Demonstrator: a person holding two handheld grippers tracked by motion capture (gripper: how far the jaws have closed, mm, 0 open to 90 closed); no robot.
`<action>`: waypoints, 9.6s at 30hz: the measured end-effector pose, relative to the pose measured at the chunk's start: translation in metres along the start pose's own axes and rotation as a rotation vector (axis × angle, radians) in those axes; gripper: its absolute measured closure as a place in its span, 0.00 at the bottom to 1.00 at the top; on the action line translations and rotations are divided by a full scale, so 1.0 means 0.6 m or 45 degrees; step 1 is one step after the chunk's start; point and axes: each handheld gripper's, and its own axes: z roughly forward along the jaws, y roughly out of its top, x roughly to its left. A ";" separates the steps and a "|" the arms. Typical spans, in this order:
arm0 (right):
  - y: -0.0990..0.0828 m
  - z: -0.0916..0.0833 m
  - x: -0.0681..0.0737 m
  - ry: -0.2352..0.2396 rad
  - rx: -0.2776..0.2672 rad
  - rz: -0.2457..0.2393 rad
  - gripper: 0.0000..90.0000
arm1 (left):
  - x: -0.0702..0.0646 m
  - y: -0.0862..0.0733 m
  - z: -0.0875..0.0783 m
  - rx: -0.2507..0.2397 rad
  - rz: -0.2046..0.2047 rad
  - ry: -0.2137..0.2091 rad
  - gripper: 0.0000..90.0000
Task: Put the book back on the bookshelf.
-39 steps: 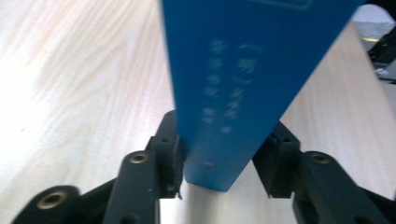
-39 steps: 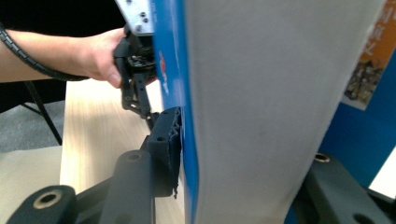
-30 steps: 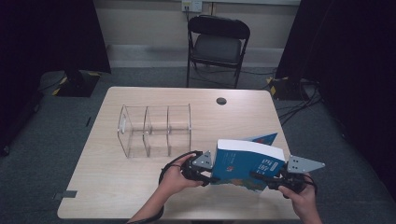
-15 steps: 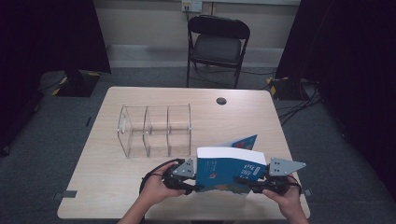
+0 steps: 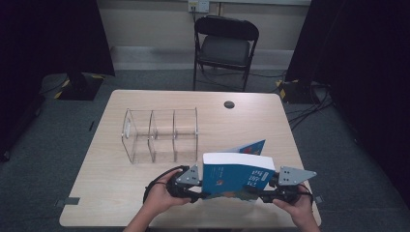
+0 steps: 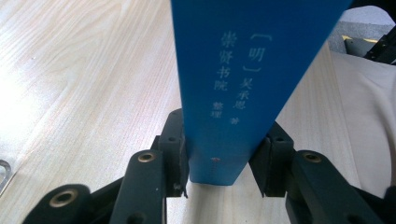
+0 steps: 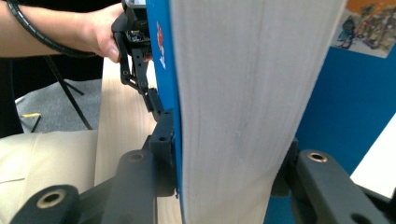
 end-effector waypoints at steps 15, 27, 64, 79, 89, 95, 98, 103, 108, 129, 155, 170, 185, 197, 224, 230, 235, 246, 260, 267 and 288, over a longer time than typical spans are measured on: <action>-0.001 0.001 0.001 -0.004 -0.006 0.008 0.63 | 0.004 -0.021 -0.022 0.124 -0.138 0.081 0.38; 0.000 0.002 0.002 -0.008 -0.002 0.016 0.62 | 0.008 0.015 -0.066 0.204 -0.172 0.065 0.30; -0.001 0.003 0.002 -0.024 0.003 0.025 0.61 | 0.005 0.109 -0.091 0.058 -0.114 -0.022 0.39; -0.001 0.005 0.003 -0.028 0.007 0.035 0.60 | 0.004 0.119 -0.076 0.024 -0.016 -0.031 0.51; -0.002 0.006 0.002 -0.023 0.010 0.033 0.60 | 0.005 0.121 -0.078 0.022 -0.025 -0.014 0.61; -0.003 0.007 0.002 -0.024 0.010 0.036 0.60 | 0.005 0.120 -0.077 0.006 -0.031 -0.015 0.62; -0.003 0.008 0.002 -0.026 0.010 0.036 0.59 | 0.004 0.122 -0.078 0.031 -0.010 -0.011 0.62; -0.004 0.008 0.002 -0.024 0.024 0.030 0.59 | 0.005 0.121 -0.077 0.009 -0.006 -0.019 0.63; -0.005 0.009 0.002 -0.028 0.036 0.027 0.58 | 0.005 0.121 -0.080 0.001 -0.050 -0.032 0.57; -0.020 0.002 -0.002 -0.120 0.130 0.032 0.45 | 0.000 0.131 -0.087 -0.025 -0.032 -0.007 0.63; -0.020 0.010 0.001 -0.112 0.153 0.031 0.45 | 0.000 0.170 -0.120 0.096 -0.073 -0.014 0.59; -0.023 0.009 -0.001 -0.132 0.156 0.050 0.38 | -0.002 0.166 -0.115 0.065 -0.011 -0.005 0.68; -0.023 0.005 -0.001 -0.130 0.148 0.049 0.47 | -0.004 0.167 -0.089 0.063 -0.001 0.003 0.64; -0.023 0.008 -0.002 -0.136 0.149 0.047 0.46 | -0.012 0.167 -0.087 0.044 0.018 0.003 0.68; -0.024 0.007 0.000 -0.127 0.146 0.055 0.46 | -0.013 0.216 -0.083 0.273 -0.063 0.023 0.63; -0.025 0.007 -0.001 -0.128 0.144 0.058 0.46 | -0.013 0.231 -0.094 0.316 -0.073 0.030 0.61; -0.025 0.007 0.000 -0.129 0.147 0.058 0.46 | -0.012 0.247 -0.092 0.413 -0.063 0.027 0.62; -0.025 0.007 -0.001 -0.128 0.145 0.063 0.46 | -0.013 0.255 -0.092 0.436 -0.045 0.023 0.64; -0.026 0.009 0.000 -0.131 0.155 0.054 0.46 | -0.013 0.286 -0.085 0.503 -0.071 0.018 0.61; -0.027 0.010 0.001 -0.136 0.210 0.050 0.39 | -0.026 0.287 -0.086 0.512 -0.047 0.043 0.68; -0.052 0.003 -0.012 -0.199 0.284 0.099 0.18 | -0.018 0.279 -0.124 0.550 -0.114 0.101 0.69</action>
